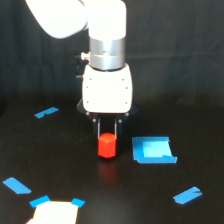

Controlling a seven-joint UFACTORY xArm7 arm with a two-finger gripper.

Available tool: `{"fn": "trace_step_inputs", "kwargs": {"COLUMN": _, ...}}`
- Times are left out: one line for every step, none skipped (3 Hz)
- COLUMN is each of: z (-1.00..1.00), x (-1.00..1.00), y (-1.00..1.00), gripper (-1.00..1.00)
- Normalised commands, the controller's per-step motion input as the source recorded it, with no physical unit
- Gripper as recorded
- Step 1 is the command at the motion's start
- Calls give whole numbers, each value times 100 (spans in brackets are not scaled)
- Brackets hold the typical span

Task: Pick up the red object from the table

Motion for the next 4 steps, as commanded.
{"fn": "trace_step_inputs", "kwargs": {"z": 100, "x": 100, "y": -49, "gripper": -78}}
{"fn": "trace_step_inputs", "kwargs": {"z": -23, "x": 100, "y": -100, "gripper": 100}}
{"fn": "trace_step_inputs", "kwargs": {"z": -100, "x": 36, "y": -100, "gripper": 100}}
{"fn": "trace_step_inputs", "kwargs": {"z": -33, "x": 84, "y": -100, "gripper": -82}}
